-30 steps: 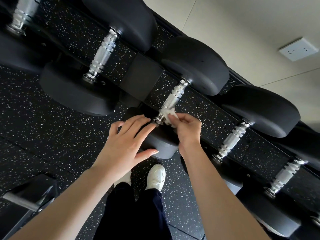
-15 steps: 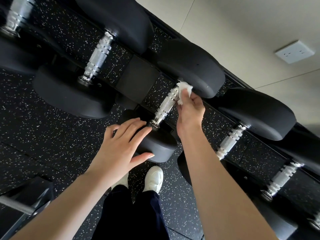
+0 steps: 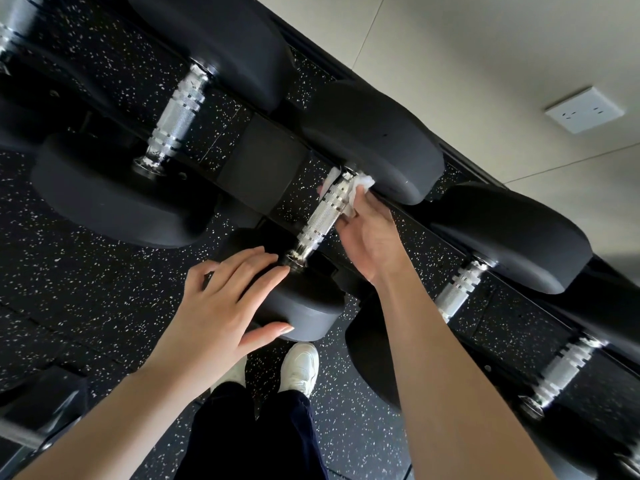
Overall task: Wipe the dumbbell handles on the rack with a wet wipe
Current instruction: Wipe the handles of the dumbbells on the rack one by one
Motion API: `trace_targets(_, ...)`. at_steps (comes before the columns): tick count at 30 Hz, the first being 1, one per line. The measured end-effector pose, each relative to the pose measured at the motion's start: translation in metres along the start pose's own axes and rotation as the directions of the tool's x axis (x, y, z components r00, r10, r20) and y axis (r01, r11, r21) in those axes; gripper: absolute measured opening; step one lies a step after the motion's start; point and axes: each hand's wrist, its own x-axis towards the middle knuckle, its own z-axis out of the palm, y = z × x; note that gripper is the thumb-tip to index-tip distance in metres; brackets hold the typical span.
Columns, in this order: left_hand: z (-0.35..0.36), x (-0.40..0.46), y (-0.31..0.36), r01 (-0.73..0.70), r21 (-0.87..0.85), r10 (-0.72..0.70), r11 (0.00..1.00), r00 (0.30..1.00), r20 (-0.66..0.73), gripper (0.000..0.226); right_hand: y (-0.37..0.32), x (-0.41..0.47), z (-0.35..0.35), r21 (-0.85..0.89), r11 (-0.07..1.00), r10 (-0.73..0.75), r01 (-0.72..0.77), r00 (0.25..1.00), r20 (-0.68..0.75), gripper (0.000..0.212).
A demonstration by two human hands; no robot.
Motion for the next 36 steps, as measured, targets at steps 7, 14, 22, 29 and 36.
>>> trace_targets(7,-0.001,0.0,0.001,0.0,0.006,0.0,1.0,1.0,0.007,0.059,0.009,-0.006,-0.014,-0.179,0.98,0.118,-0.089,0.981,0.157,0.034)
trace_targets(14,0.001,-0.001,0.001,0.008,-0.003,-0.008,1.0,1.0,0.002,0.059,0.023,-0.016,-0.025,-0.339,0.916,0.274,-0.213,0.951,0.141,0.021)
trace_targets(22,-0.001,0.0,0.004,0.028,-0.018,-0.028,0.999,0.999,0.015,0.06,0.027,-0.029,-0.021,-0.758,0.645,0.309,-0.1,0.941,0.139,0.027)
trace_targets(29,-0.001,-0.001,0.004,0.038,0.002,-0.038,0.999,0.999,0.031,0.06,0.032,-0.047,-0.015,-0.917,0.398,0.066,0.017,0.997,0.048,0.015)
trace_targets(36,0.003,-0.004,0.005,0.075,-0.042,-0.077,0.996,0.997,-0.031,0.059,0.036,-0.06,0.005,-0.937,-0.03,-0.332,0.349,0.881,0.339,0.017)
